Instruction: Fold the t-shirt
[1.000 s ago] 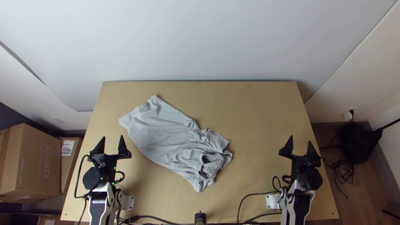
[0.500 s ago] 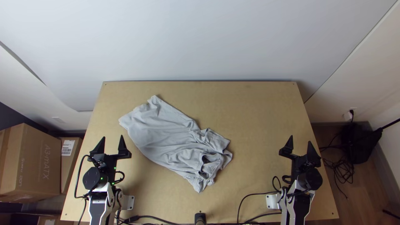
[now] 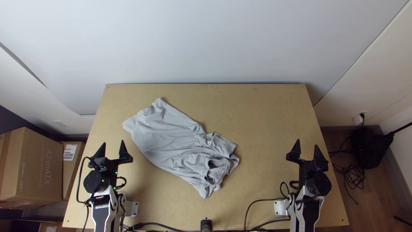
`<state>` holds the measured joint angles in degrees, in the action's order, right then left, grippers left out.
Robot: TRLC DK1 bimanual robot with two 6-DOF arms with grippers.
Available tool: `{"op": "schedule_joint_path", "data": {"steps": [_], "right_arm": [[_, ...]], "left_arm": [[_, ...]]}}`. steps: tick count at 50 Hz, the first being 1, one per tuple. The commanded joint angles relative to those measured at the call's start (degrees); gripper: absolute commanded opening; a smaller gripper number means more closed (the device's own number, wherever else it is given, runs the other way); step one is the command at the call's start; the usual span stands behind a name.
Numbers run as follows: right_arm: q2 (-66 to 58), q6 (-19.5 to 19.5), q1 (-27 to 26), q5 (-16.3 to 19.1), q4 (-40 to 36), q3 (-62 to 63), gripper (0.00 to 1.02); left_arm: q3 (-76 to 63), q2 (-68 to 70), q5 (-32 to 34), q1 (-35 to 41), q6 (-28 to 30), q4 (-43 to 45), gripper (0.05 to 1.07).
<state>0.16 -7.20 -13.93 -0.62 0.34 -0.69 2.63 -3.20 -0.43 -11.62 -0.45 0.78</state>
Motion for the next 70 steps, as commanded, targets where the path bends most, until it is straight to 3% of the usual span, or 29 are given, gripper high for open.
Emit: {"op": "schedule_joint_path", "data": {"steps": [1,13,19,26,35,41,49,52,58,62,70], "right_arm": [[-0.5,1.4,-0.3,-0.3,-1.5,0.2,0.99],[0.1,2.7,0.0,-0.3,-1.0,-1.2,0.99],[0.2,3.2,1.0,1.0,-1.3,-4.1,0.99],[-0.1,3.2,3.8,1.0,-0.3,-7.5,0.99],[-3.2,3.4,7.6,1.0,4.7,-11.9,0.99],[-9.7,3.6,8.4,1.0,4.9,-17.9,0.99],[-18.5,3.9,9.9,1.0,4.1,-27.4,0.99],[-22.3,3.9,11.0,1.0,1.9,-32.3,0.99],[-31.1,3.5,15.3,0.9,-9.5,-43.6,0.99],[-35.8,0.6,17.3,1.0,-18.0,-50.1,0.99],[-36.9,-4.9,20.3,1.0,-26.5,-52.2,0.99]], "left_arm": [[-2.4,-1.5,0.8,-0.5,-0.1,-1.9,1.02],[-1.5,3.4,0.7,0.5,4.2,-1.6,1.02],[3.8,3.2,0.7,3.9,10.2,-10.7,1.02],[7.2,3.1,0.3,3.8,11.0,-11.2,1.02],[12.3,2.9,0.4,4.1,11.2,-7.0,1.02],[15.7,0.6,0.9,4.8,11.3,-1.8,1.02],[22.9,-6.9,0.9,6.0,10.8,-1.3,1.02],[25.8,-9.6,0.9,6.0,10.0,-1.7,1.02],[31.7,-14.5,0.6,6.1,8.8,-3.5,1.02],[37.1,-18.0,0.6,6.1,7.0,-8.2,1.02],[46.8,-26.1,0.3,6.0,4.0,-19.8,1.02]]}}
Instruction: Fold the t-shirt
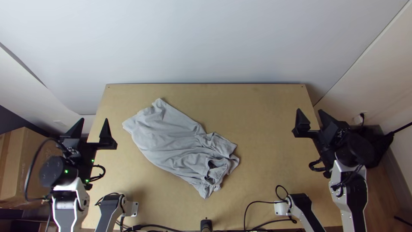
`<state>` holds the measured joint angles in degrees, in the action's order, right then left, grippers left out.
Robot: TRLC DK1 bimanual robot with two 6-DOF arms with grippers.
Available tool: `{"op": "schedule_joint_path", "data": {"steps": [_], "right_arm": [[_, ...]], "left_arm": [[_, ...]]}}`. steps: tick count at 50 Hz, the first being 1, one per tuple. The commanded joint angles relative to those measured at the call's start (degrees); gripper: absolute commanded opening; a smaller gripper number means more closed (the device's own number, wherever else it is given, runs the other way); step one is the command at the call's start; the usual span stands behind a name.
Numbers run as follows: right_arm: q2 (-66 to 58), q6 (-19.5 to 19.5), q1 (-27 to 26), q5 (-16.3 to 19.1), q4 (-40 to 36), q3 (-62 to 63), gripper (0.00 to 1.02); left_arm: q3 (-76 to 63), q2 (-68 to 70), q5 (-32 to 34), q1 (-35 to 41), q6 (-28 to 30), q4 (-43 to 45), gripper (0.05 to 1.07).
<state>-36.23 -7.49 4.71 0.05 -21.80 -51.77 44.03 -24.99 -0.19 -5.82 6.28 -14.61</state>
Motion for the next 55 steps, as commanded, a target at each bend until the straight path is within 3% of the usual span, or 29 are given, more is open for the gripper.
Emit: {"op": "schedule_joint_path", "data": {"steps": [1,7,12,23,29,37,40,47,55], "right_arm": [[-0.8,-5.8,2.4,0.3,-6.2,-1.1,0.99],[-2.2,-11.9,7.2,0.3,-15.6,0.4,0.99],[-0.6,-15.9,11.4,0.3,-17.0,4.9,0.99],[-1.5,-27.2,14.6,1.4,-24.5,10.5,0.99],[-2.2,-30.8,16.7,1.4,-26.0,12.1,0.99],[-4.3,-38.6,18.7,8.4,-27.8,13.0,0.92],[-6.0,-42.3,19.1,16.2,-29.2,12.5,0.92],[-13.4,-42.3,22.9,22.3,-33.7,9.4,0.92],[-22.7,-38.7,25.2,23.2,-33.8,9.2,0.86]], "left_arm": [[6.7,-5.2,0.0,0.1,-3.3,-6.0,1.02],[13.0,-10.2,0.0,0.1,-6.9,-15.1,1.02],[15.6,-12.1,0.4,0.3,-12.1,-20.4,1.02],[18.9,-13.6,1.4,2.0,-24.0,-28.4,1.02],[20.3,-13.7,2.9,2.0,-27.2,-30.7,1.02],[21.0,-13.9,8.3,1.2,-30.0,-32.9,1.02],[20.9,-14.2,8.2,0.9,-30.0,-33.3,1.02],[20.7,-14.4,8.2,-0.4,-30.0,-33.6,1.02],[21.0,-13.9,8.2,-0.9,-30.0,-34.0,1.02]]}}
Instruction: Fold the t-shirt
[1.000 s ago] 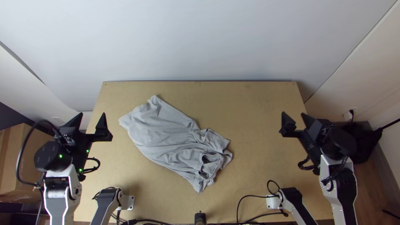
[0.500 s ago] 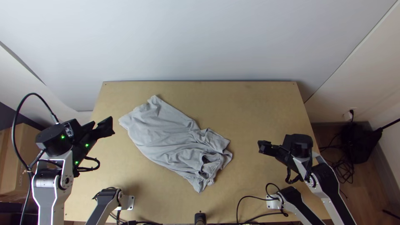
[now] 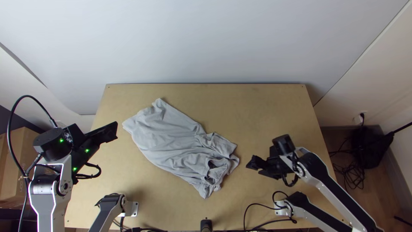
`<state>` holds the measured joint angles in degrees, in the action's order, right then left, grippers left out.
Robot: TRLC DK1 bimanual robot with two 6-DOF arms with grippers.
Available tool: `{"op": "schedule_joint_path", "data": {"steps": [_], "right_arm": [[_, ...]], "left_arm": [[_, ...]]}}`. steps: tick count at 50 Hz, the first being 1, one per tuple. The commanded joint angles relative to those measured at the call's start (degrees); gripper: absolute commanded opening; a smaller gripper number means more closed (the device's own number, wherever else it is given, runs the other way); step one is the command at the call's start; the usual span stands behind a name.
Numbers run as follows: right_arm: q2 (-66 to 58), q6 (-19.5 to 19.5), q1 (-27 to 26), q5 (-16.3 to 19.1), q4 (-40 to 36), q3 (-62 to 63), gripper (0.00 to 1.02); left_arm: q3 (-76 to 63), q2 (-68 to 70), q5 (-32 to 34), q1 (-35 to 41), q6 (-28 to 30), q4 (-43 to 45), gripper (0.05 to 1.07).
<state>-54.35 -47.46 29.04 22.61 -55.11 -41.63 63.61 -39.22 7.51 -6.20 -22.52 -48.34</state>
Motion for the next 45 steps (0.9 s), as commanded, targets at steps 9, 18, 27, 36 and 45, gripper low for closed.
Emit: {"op": "schedule_joint_path", "data": {"steps": [9,18,27,36,45], "right_arm": [[-11.7,3.4,1.1,0.9,5.7,0.1,0.65],[-14.4,3.0,1.4,0.9,15.9,2.5,0.52],[-19.4,3.4,2.3,0.9,16.9,2.2,0.52],[-22.5,3.6,3.2,0.9,19.4,2.3,0.51],[-25.5,3.9,4.3,0.9,21.7,2.2,0.51]], "left_arm": [[1.6,0.3,0.5,-1.0,-0.7,-0.4,1.02],[1.4,0.0,0.5,-1.4,-0.6,-0.4,1.02],[1.2,-0.5,0.5,-1.9,-0.4,-0.4,1.02],[1.2,-0.7,0.5,-2.4,-0.3,-0.3,1.02],[1.1,-0.7,0.5,-2.7,-0.3,-0.1,1.02]]}}
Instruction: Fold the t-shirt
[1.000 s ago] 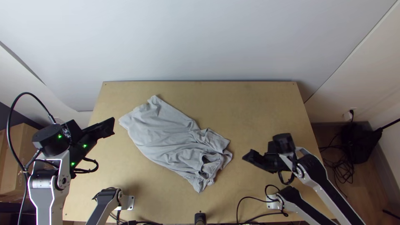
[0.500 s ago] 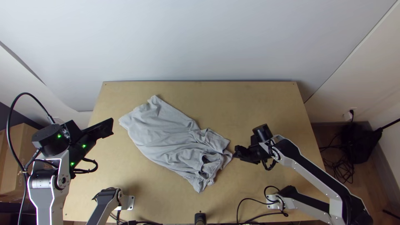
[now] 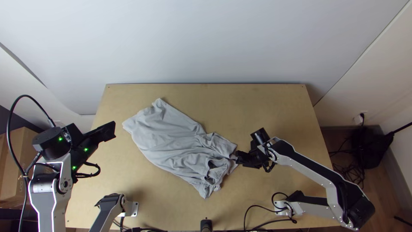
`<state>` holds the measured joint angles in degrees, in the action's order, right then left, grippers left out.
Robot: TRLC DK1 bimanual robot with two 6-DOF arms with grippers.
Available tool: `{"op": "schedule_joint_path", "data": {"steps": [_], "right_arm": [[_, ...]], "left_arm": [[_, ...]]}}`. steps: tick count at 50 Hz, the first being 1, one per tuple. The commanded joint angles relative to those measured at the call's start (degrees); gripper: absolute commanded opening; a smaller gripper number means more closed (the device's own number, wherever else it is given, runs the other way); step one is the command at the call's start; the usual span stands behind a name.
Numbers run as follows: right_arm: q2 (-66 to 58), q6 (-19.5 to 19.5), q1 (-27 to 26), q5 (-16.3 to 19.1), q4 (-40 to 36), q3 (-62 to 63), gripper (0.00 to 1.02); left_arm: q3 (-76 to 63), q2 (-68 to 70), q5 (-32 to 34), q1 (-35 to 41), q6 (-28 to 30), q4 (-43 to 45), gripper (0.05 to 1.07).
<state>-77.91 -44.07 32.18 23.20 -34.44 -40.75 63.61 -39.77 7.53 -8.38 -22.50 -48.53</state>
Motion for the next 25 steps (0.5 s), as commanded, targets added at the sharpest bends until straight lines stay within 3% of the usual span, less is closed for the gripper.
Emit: {"op": "schedule_joint_path", "data": {"steps": [1,3,7,9,12,14,25], "right_arm": [[-2.2,0.5,1.3,0.3,1.4,1.4,0.51],[-2.8,0.6,1.7,0.2,2.0,1.3,0.46],[-3.3,0.6,1.7,-0.4,5.6,1.7,0.18],[-3.5,0.6,1.7,-0.6,7.1,2.2,0.11],[-4.4,0.5,2.7,-0.6,7.0,2.0,0.1],[-4.6,0.6,3.1,-1.0,7.0,2.0,0.02],[0.0,0.5,2.4,-1.4,6.2,2.4,0.02]], "left_arm": [[1.1,-0.1,0.4,-0.5,-0.3,0.1,1.02],[1.0,-0.2,0.5,-0.6,-0.3,0.1,1.02],[0.8,-0.2,0.4,-0.6,-0.3,0.1,1.02],[0.8,-0.3,0.5,-0.7,-0.3,0.1,1.02],[0.6,-0.3,0.4,-0.7,-0.2,0.1,1.02],[0.5,-0.4,0.4,-0.7,0.0,0.1,1.02],[0.8,-4.4,0.5,-0.5,4.7,0.4,1.02]]}}
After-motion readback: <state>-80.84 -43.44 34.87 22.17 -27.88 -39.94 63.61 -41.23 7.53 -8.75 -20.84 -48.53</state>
